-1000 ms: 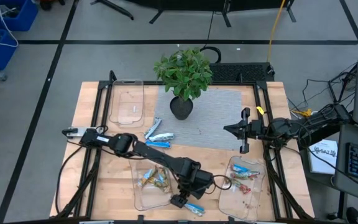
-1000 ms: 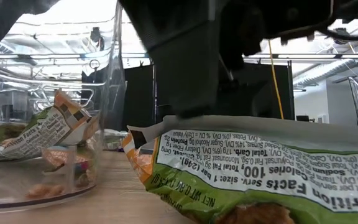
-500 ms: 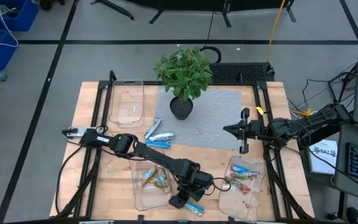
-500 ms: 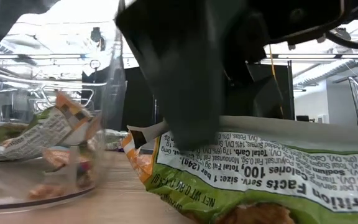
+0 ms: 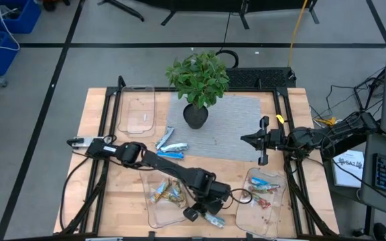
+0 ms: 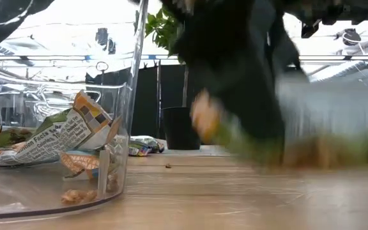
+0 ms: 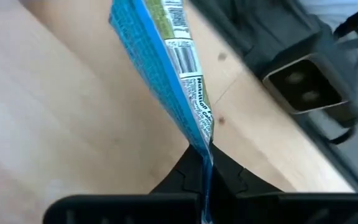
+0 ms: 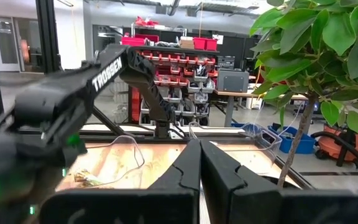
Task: Pick and place Granola Bars by type
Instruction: Put the yellow granola bar into the bottom left transparent bin
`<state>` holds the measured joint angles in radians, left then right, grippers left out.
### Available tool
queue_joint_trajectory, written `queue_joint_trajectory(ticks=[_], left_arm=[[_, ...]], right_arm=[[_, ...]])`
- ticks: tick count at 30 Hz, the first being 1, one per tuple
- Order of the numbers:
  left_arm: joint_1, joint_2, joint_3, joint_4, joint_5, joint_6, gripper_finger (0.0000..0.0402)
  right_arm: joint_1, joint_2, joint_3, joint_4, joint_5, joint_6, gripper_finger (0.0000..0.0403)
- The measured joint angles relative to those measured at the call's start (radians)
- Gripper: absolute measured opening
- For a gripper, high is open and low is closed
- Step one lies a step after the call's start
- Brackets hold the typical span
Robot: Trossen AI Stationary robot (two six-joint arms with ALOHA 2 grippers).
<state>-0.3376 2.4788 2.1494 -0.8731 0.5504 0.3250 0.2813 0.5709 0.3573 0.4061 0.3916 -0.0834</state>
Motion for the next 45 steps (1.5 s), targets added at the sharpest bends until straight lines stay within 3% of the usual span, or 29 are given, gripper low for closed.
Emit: queue_joint_trajectory(ticks=[8, 16, 21, 28, 31, 34, 37, 40, 45], left_arm=[[-0.014, -0.187, 0.000, -0.044, -0.234, 0.029, 0.0004], [-0.089, -0.436, -0.080, -0.122, -0.644, -0.103, 0.0004], [-0.147, -0.659, -0.375, 0.043, -0.830, -0.210, 0.0004], [-0.179, -1.050, -1.000, 0.509, -0.982, -0.341, 0.0004], [-0.179, -1.213, -1.240, 0.718, -0.992, -0.442, 0.0004], [-0.195, -1.333, -1.387, 0.786, -0.992, -0.678, 0.0004], [-0.219, -1.386, -1.433, 0.675, -0.954, -0.889, 0.0004], [-0.233, -1.387, -1.437, 0.532, -0.840, -1.072, 0.0004], [-0.230, -1.349, -1.437, 0.495, -0.720, -1.224, 0.0004]], right_arm=[[0.000, 0.000, 0.000, 0.000, 0.000, 0.004, 0.0000], [0.000, 0.000, 0.000, -0.013, -0.001, 0.014, 0.0000], [0.000, 0.000, 0.000, -0.015, -0.001, 0.006, 0.0000], [0.000, 0.000, 0.000, -0.015, -0.001, -0.004, 0.0000], [0.000, -0.001, 0.000, -0.015, -0.001, 0.003, 0.0000], [0.000, 0.000, 0.000, -0.015, -0.001, 0.003, 0.0000], [0.000, 0.000, 0.000, -0.015, -0.001, 0.003, 0.0000], [0.000, 0.000, 0.000, -0.015, -0.001, -0.005, 0.0000], [0.000, 0.000, 0.000, -0.015, 0.000, -0.007, 0.0000]])
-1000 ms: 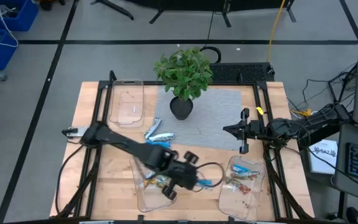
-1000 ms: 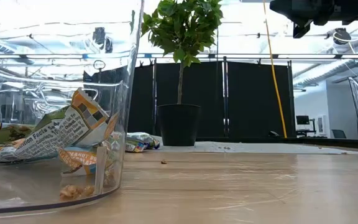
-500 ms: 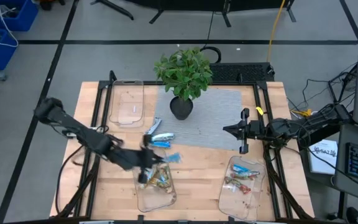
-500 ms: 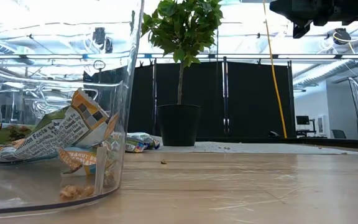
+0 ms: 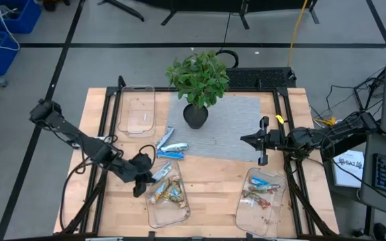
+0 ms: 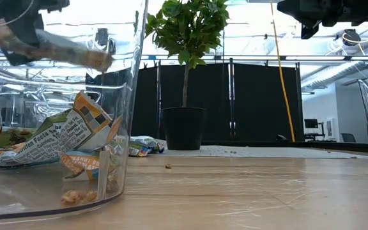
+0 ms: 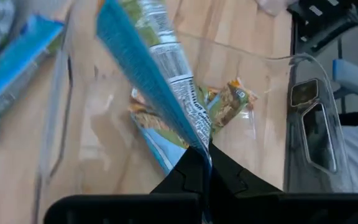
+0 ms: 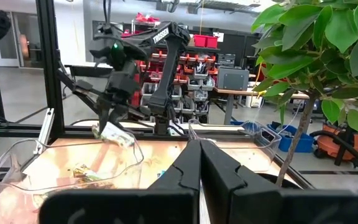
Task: Pick and place Granola Bars by type
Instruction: Put the yellow granola bar into the bottom left transparent bin
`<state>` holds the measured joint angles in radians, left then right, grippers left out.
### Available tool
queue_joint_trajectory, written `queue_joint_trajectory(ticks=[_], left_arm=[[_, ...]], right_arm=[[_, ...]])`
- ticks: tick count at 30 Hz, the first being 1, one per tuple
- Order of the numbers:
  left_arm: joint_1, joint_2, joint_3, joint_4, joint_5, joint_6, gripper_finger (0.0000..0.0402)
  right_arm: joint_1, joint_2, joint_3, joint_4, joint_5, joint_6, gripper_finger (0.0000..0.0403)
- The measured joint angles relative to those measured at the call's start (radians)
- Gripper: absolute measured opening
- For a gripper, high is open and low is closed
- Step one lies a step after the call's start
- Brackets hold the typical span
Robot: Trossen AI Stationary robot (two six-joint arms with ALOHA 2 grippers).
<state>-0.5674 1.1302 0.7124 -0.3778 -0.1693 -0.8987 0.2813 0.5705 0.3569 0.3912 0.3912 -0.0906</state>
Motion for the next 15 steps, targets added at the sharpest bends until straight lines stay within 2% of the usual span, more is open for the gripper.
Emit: queue_joint_trajectory(ticks=[5, 8, 11, 15], left_arm=[[0.009, 0.052, 0.000, 0.004, 0.058, -0.104, 0.0021], [0.011, 0.107, 0.001, 0.018, 0.140, -0.129, 0.0039], [0.010, 0.172, 0.001, 0.039, 0.225, -0.131, 0.0048], [0.011, 0.212, 0.002, 0.087, 0.268, -0.083, 0.0051]], right_arm=[[0.000, 0.000, 0.000, -0.003, 0.000, 0.000, 0.0000], [0.000, 0.000, 0.000, -0.015, 0.000, 0.003, 0.0000], [0.000, 0.000, 0.000, -0.026, 0.000, 0.017, 0.0000], [0.000, 0.000, 0.000, -0.030, 0.000, 0.019, 0.0000]])
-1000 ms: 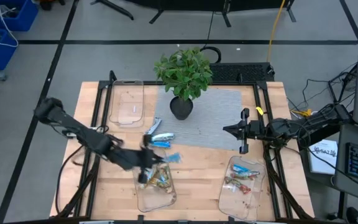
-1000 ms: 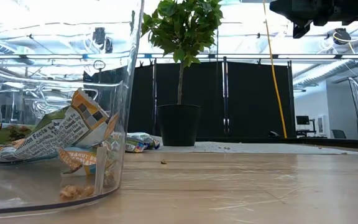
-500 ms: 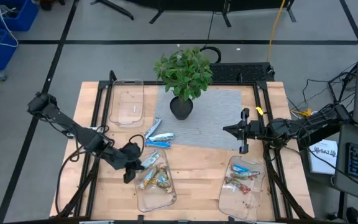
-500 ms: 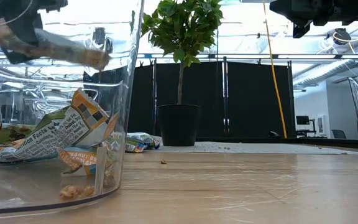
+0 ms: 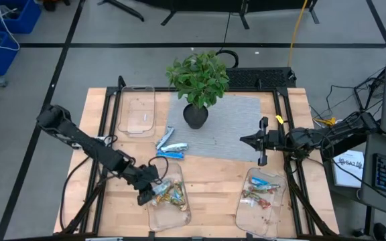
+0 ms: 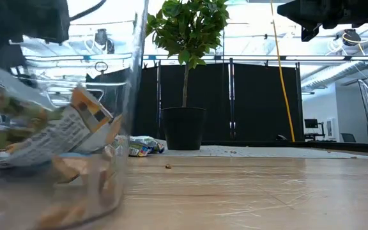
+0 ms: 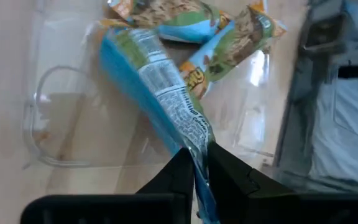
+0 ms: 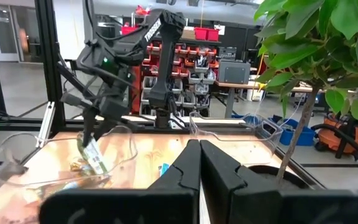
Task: Pick and place Granola Bars by type
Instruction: Put the yellow granola bar into the bottom left transparent bin, then put the blue granola bar into the top transparent bin
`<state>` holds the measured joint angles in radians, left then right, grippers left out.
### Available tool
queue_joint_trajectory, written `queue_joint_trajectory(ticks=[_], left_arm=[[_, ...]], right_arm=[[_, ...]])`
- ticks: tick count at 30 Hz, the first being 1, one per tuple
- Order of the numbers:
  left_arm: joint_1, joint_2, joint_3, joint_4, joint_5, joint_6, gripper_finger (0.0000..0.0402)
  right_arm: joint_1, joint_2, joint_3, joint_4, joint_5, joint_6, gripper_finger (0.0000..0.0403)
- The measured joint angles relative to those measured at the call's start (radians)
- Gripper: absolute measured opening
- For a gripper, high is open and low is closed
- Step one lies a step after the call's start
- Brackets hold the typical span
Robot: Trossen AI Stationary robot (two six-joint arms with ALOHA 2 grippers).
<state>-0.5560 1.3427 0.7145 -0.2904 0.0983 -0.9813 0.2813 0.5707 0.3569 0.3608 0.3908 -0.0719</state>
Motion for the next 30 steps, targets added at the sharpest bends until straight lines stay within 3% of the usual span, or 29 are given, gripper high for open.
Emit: queue_joint_trajectory(ticks=[5, 8, 11, 18, 25, 30], left_arm=[[-0.002, -0.023, 0.018, 0.057, 0.006, 0.192, 0.0052], [-0.008, -0.060, 0.037, 0.060, -0.079, 0.279, 0.0052], [-0.005, -0.088, 0.046, 0.058, -0.139, 0.272, 0.0053], [0.000, -0.102, 0.048, 0.037, -0.117, 0.246, 0.0057], [0.000, -0.102, 0.048, 0.046, -0.168, 0.294, 0.0112], [0.012, -0.107, 0.048, 0.053, -0.186, 0.434, 0.0163]], right_arm=[[0.000, 0.000, 0.000, -0.001, 0.000, -0.001, 0.0000], [0.000, 0.000, 0.000, -0.003, 0.000, -0.002, 0.0000], [0.000, -0.001, 0.000, 0.001, 0.000, -0.003, 0.0000], [0.000, 0.000, 0.000, -0.006, 0.000, -0.003, 0.0000], [0.000, 0.000, 0.000, -0.012, 0.000, 0.007, 0.0000], [0.000, 0.000, 0.000, -0.015, 0.000, 0.004, 0.0000]])
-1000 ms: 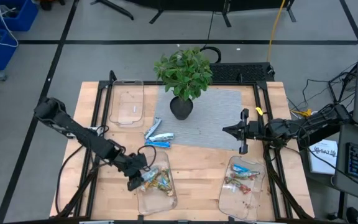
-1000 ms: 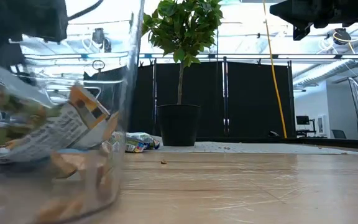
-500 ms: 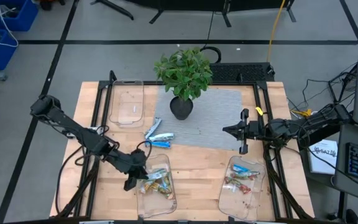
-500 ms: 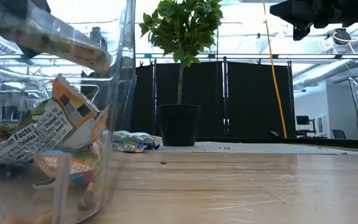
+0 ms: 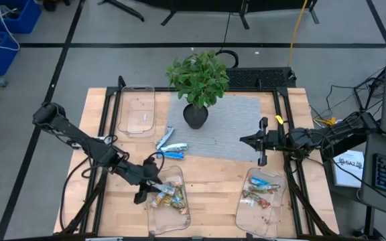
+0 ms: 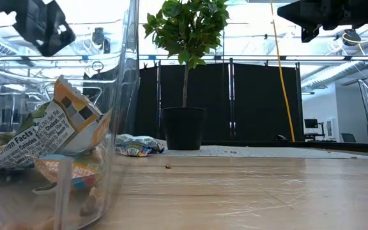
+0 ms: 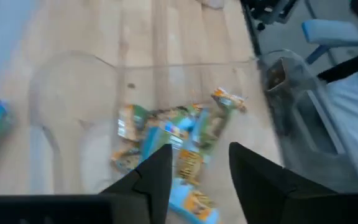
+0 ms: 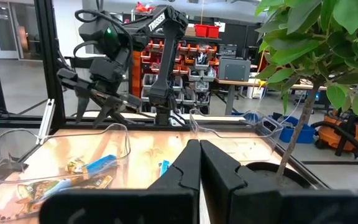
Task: Pick and place Granola Bars by type
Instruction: Put the blue granola bar into the top transparent bin
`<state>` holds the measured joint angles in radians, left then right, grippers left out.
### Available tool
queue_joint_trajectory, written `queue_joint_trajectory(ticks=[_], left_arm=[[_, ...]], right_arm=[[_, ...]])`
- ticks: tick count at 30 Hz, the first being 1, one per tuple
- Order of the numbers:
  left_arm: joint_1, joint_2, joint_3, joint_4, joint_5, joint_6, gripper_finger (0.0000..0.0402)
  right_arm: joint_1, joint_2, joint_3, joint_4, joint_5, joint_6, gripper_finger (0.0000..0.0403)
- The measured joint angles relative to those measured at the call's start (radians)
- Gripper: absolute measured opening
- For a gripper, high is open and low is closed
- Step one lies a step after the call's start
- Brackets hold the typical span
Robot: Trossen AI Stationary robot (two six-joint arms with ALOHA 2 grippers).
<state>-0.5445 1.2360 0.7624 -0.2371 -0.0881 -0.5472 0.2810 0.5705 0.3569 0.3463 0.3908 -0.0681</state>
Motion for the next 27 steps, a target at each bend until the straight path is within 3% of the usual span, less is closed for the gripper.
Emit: queue_joint_trajectory(ticks=[5, 8, 11, 14, 21, 27], left_arm=[[0.035, -0.063, 0.000, -0.049, -0.179, 0.102, 0.0178], [0.061, -0.125, -0.001, -0.100, -0.315, 0.169, 0.0175], [0.099, -0.190, -0.001, -0.189, -0.416, 0.189, 0.0168], [0.144, -0.262, -0.025, -0.231, -0.482, 0.173, 0.0164], [0.279, -0.399, -0.203, -0.146, -0.488, 0.239, 0.0164], [0.393, -0.471, -0.316, 0.034, -0.376, 0.385, 0.0161]], right_arm=[[0.003, -0.001, 0.000, 0.043, -0.004, -0.055, 0.0000], [0.011, -0.012, 0.000, 0.089, -0.073, -0.111, 0.0000], [0.023, -0.045, 0.000, 0.094, -0.135, -0.136, 0.0000], [0.038, -0.083, 0.000, 0.062, -0.131, -0.167, 0.0000], [0.042, -0.178, 0.000, -0.003, -0.132, -0.259, 0.0001], [0.041, -0.276, -0.068, -0.018, -0.089, -0.286, 0.0001]])
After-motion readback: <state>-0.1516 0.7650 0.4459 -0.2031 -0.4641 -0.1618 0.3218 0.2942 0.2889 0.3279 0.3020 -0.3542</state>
